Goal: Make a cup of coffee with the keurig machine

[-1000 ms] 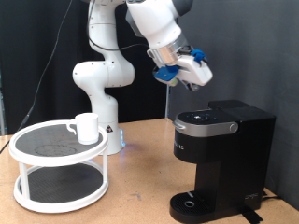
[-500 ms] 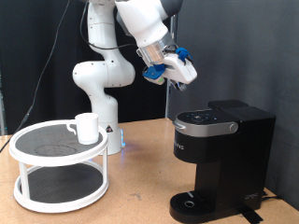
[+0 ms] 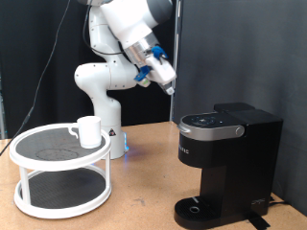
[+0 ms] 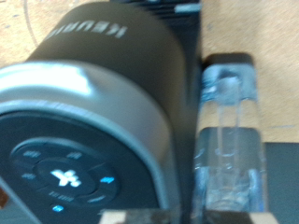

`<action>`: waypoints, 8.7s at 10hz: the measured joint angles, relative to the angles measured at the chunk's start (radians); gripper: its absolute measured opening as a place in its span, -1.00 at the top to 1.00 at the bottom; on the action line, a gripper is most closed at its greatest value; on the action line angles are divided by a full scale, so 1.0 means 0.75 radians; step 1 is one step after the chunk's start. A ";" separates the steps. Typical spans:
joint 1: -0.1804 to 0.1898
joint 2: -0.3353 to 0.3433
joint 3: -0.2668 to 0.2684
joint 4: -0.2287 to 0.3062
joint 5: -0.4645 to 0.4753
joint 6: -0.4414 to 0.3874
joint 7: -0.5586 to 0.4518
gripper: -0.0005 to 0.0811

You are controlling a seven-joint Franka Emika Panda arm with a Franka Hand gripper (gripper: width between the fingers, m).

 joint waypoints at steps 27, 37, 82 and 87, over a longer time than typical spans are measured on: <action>-0.446 -0.487 -0.671 -0.106 -0.578 -0.798 -0.511 0.99; -0.438 -0.468 -0.667 -0.110 -0.438 -0.731 -0.459 0.99; -0.432 -0.022 -0.723 -0.315 -0.422 -0.185 -0.643 0.98; -0.490 -0.160 -0.680 -0.195 -0.524 -0.486 -0.442 0.98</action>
